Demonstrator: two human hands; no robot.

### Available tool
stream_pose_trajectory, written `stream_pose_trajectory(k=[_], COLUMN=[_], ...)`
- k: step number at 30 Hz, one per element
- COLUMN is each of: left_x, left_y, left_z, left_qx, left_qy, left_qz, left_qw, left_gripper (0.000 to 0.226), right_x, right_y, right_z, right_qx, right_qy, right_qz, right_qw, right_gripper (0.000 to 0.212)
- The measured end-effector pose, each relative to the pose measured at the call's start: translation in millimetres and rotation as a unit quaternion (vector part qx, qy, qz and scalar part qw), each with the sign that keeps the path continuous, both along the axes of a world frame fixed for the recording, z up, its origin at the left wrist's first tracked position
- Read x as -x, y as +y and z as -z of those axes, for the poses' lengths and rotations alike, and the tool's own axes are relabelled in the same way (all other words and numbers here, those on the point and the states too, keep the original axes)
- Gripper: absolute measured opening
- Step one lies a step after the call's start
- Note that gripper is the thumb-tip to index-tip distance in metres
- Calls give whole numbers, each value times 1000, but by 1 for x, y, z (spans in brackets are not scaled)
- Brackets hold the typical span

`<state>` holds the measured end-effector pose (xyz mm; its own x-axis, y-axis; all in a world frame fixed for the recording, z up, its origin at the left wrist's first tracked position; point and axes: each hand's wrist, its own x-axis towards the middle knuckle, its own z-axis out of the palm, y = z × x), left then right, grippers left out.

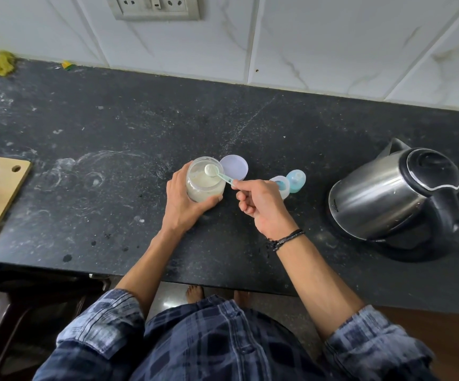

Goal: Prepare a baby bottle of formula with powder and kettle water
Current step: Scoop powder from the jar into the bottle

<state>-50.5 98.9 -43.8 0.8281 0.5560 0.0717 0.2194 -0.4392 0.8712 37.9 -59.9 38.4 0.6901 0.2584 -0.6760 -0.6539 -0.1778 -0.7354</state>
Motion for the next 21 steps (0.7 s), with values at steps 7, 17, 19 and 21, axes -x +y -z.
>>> stream_pose_trajectory(k=[7,17,19,21], left_x=[0,-1,-1,-1], left_y=[-2,-5,-5,-5], left_z=[2,-14,-17,-20], left_qx=[93,112,92,87], left_qy=[11,-56,-67,-67], left_qz=[4,0,-1,6], left_qw=[996,992,994,994], left_gripper=[107,122,116,112], right_x=[-4,-6,-6,-5], right_y=[-4,-21,-24,-25], right_z=[-9,-26,-27,-27], right_qx=[-26,-37,-43,-70], right_qy=[-31,-135,-148,-122], right_qz=[9,12,13,21], right_qw=[999,990,988,990], right_gripper=[14,12,12,13])
